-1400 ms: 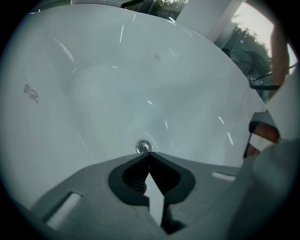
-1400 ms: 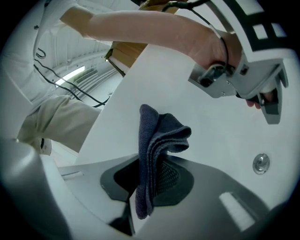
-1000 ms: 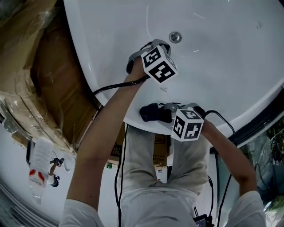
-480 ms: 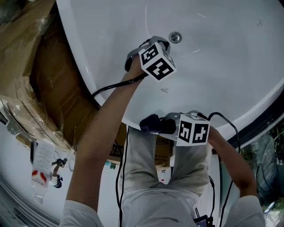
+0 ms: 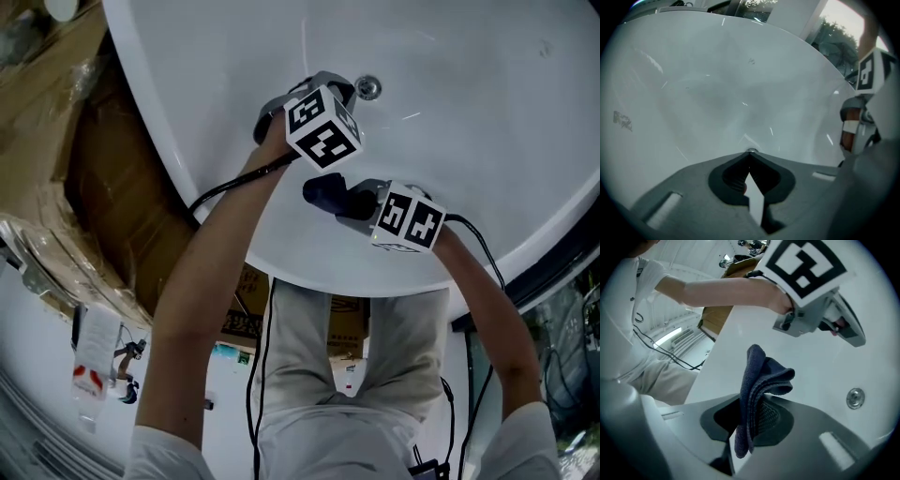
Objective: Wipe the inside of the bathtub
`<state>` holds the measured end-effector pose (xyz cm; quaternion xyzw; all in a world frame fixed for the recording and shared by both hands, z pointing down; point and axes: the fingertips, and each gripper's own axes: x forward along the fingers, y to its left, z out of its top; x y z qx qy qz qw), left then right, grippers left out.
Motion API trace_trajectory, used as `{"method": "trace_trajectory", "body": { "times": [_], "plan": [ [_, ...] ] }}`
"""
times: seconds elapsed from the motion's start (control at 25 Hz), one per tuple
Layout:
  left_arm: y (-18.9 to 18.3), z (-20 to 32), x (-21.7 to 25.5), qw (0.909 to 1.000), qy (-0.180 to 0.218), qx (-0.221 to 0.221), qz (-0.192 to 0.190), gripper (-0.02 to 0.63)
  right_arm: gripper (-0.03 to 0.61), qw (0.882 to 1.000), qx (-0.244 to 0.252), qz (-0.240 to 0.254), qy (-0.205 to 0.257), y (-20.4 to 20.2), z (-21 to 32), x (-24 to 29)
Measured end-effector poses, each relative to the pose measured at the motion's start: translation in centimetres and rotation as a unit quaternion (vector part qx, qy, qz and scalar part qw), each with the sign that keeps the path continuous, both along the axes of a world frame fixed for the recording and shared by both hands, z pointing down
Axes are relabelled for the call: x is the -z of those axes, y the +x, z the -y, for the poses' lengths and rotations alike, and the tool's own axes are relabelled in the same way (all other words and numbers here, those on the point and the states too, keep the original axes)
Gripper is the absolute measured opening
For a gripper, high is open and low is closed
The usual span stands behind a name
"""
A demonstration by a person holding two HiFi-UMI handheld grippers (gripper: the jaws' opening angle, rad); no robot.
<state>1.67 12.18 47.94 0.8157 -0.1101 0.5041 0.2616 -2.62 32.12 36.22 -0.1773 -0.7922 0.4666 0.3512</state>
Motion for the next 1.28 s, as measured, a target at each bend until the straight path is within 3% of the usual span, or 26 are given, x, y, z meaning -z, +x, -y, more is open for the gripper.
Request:
{"method": "trace_trajectory", "body": {
  "times": [0.12,0.28,0.6,0.84,1.08,1.28],
  "plan": [
    [0.3,0.6,-0.4,0.9993,0.003,-0.038,-0.004,0.0,0.055,0.997,-0.037,-0.059,0.024,0.0,2.2,-3.6],
    [0.6,3.1,-0.9,0.9981,0.02,-0.057,-0.007,0.0,0.055,0.99,-0.065,-0.107,0.064,-0.5,4.5,-7.6],
    [0.4,6.2,-1.8,0.9959,0.03,-0.085,-0.009,0.0,0.055,0.964,-0.16,-0.19,0.089,-1.2,7.4,-14.8],
    [-0.2,5.6,-3.0,0.9945,0.027,-0.101,-0.004,0.0,0.055,0.957,-0.149,-0.21,0.136,-2.6,9.6,-18.4],
    [-0.3,4.9,-4.1,0.9923,0.017,-0.122,-0.001,0.0,0.055,0.936,-0.217,-0.244,0.13,-2.2,11.8,-21.5],
    [2.0,6.5,-4.0,0.9917,0.03,-0.123,-0.022,0.0,0.057,0.921,-0.257,-0.264,0.126,-0.6,13.6,-24.5]
  ]
}}
